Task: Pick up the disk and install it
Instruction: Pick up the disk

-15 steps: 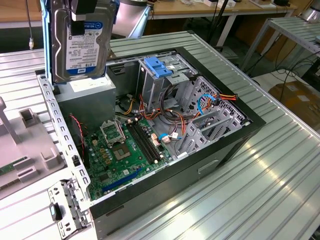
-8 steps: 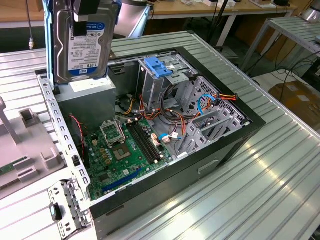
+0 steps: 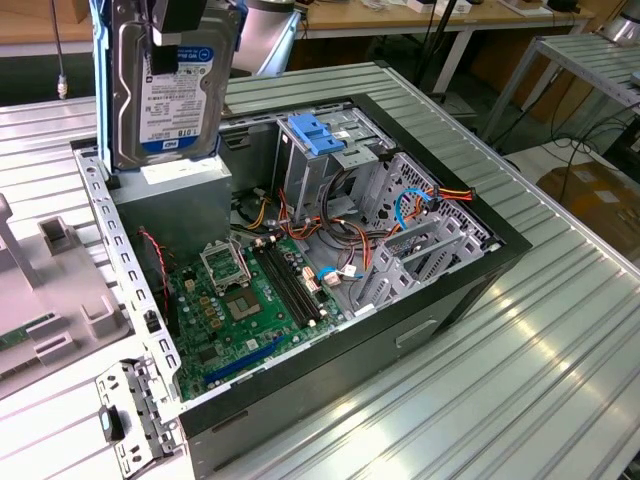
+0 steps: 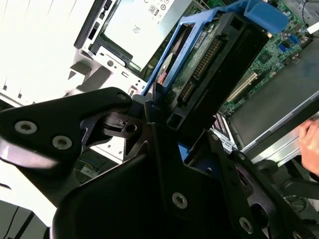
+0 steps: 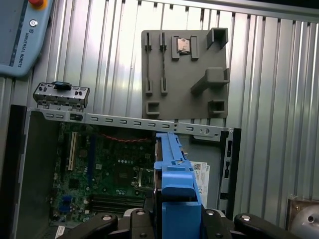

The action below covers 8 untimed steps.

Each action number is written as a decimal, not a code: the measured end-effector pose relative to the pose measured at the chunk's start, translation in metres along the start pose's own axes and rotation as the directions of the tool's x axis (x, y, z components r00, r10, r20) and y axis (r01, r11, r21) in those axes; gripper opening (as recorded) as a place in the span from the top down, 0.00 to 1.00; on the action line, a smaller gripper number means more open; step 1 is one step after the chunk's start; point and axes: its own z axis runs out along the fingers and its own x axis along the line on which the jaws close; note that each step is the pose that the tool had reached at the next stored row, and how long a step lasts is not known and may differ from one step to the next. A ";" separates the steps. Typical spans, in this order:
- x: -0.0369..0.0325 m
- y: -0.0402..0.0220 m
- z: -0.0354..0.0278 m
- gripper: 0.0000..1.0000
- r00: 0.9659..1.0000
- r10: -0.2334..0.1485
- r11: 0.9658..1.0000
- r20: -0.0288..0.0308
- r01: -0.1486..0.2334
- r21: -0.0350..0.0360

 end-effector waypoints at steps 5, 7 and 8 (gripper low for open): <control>0.0022 -0.0014 -0.0001 0.64 1.000 0.000 1.000 0.000 0.000 0.000; 0.0032 -0.0020 -0.0002 0.64 1.000 0.000 1.000 0.000 0.000 0.000; 0.0037 -0.0022 -0.0002 0.64 1.000 0.000 1.000 0.000 0.000 0.000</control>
